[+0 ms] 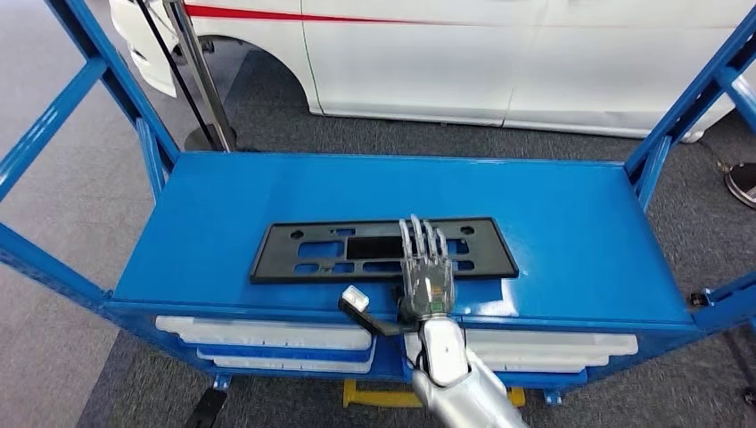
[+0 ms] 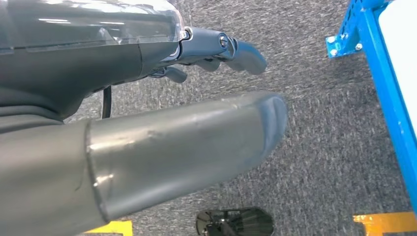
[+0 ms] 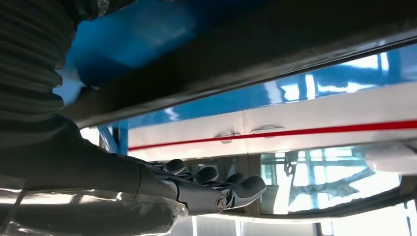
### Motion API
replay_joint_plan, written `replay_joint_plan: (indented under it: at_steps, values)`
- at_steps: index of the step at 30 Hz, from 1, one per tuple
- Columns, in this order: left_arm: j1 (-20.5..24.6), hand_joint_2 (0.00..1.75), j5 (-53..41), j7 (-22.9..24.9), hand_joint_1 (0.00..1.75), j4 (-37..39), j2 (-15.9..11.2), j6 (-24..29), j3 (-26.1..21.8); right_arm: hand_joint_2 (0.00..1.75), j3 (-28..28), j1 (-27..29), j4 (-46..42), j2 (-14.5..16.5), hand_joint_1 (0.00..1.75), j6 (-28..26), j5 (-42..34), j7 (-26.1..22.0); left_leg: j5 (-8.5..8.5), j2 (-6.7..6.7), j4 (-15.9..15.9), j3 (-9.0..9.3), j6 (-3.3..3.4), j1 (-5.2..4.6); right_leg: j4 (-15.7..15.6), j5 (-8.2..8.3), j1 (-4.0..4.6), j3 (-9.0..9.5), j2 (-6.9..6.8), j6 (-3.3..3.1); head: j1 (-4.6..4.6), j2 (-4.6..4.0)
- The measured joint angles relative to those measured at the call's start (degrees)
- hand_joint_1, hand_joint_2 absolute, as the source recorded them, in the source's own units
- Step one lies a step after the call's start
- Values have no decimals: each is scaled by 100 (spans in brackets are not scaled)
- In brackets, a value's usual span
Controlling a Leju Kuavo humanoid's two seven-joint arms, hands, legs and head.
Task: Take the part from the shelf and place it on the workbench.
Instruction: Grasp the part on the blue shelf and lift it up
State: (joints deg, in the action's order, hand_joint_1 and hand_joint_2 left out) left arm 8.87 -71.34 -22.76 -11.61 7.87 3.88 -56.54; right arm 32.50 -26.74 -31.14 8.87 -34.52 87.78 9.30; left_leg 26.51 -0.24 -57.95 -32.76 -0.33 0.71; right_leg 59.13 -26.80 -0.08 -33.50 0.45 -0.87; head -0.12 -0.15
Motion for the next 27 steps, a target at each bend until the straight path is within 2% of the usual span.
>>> replay_joint_plan:
  at_steps: [2,3,4,6,7,8,9,11,13,15,17,18,20,22,23,24,25,27]
  values:
    - [42,0,16,25,0,0,1,-18,38,175,-21,-248,179,-99,0,204,-26,8,-47,1,34,3,73,19,9,-16,-3,3,-2,71,2,0]
    - [53,0,25,28,0,0,1,-19,55,175,-36,-314,243,-149,32,244,-36,6,-72,1,60,8,111,34,110,-99,-4,-31,-6,100,4,0]
    - [55,0,28,29,0,0,2,-19,68,175,-49,-359,296,-195,75,257,-40,6,-91,5,80,10,140,47,325,-245,-7,-121,-10,122,5,0]
    - [54,0,34,29,0,0,0,-15,81,175,-61,-426,413,-257,161,271,-58,5,-104,17,82,-12,167,42,1042,-622,-19,-456,-15,149,7,0]
    - [54,0,35,28,0,0,-3,-13,84,175,-63,-448,470,-277,172,285,-80,-3,-107,23,81,-21,171,37,1358,-739,-22,-606,-15,156,7,0]
    - [54,0,37,28,0,0,-6,-11,86,175,-69,-460,521,-291,173,308,-113,-21,-109,26,80,-25,174,33,1513,-751,-22,-676,-16,156,7,0]
    - [54,0,38,28,0,0,-9,-10,87,175,-80,-464,556,-301,173,337,-150,-46,-110,24,79,-22,175,30,1440,-649,-20,-633,-16,145,7,0]
    - [52,0,39,27,0,0,-9,-10,89,175,-105,-480,600,-310,173,390,-215,-101,-110,19,78,-6,172,23,777,-264,-6,-286,-16,81,7,0]
    - [55,0,41,27,0,0,3,-9,91,175,-117,-513,638,-315,173,418,-244,-139,-112,16,63,-15,139,3,122,-35,27,29,-24,11,5,0]
    - [56,0,44,28,0,0,13,-8,92,175,-119,-533,669,-316,173,426,-248,-167,-123,15,58,-35,81,-5,-67,-20,57,92,-32,-16,4,0]
    - [54,0,48,28,0,-1,10,-6,92,175,-124,-549,691,-322,173,422,-246,-179,-112,12,54,-41,21,-3,-108,17,29,98,-36,-53,4,0]
    - [54,0,49,28,0,-1,8,-4,92,175,-127,-562,699,-324,173,418,-246,-181,-51,12,-16,-68,-7,-3,-137,40,7,109,-40,-81,4,0]
    - [55,0,50,27,0,-1,7,-1,92,175,-130,-584,710,-326,173,411,-243,-181,251,12,-485,-266,-52,12,-177,71,-22,120,-52,-120,2,0]
    - [48,0,52,28,0,0,7,-1,93,175,-131,-587,722,-325,173,411,-238,-182,605,14,-1245,-597,-90,25,-176,72,-19,112,-55,-134,1,0]
    - [41,0,54,28,0,0,4,-1,93,175,-131,-584,730,-325,173,412,-237,-182,665,14,-1492,-707,-105,32,-173,71,-17,112,-55,-134,1,0]
    - [35,0,54,29,0,0,1,-1,93,175,-131,-583,739,-325,173,414,-238,-182,616,15,-1539,-724,-115,37,-169,68,-17,115,-53,-133,2,0]
    - [34,0,54,29,0,0,-3,-1,93,175,-131,-582,746,-325,172,414,-238,-182,464,17,-1350,-631,-118,44,-162,63,-20,120,-50,-126,2,0]
    - [41,0,54,28,0,-1,-9,-1,94,175,-133,-587,752,-325,170,413,-243,-181,106,19,-588,-251,-111,52,-136,41,-19,127,-39,-95,3,0]
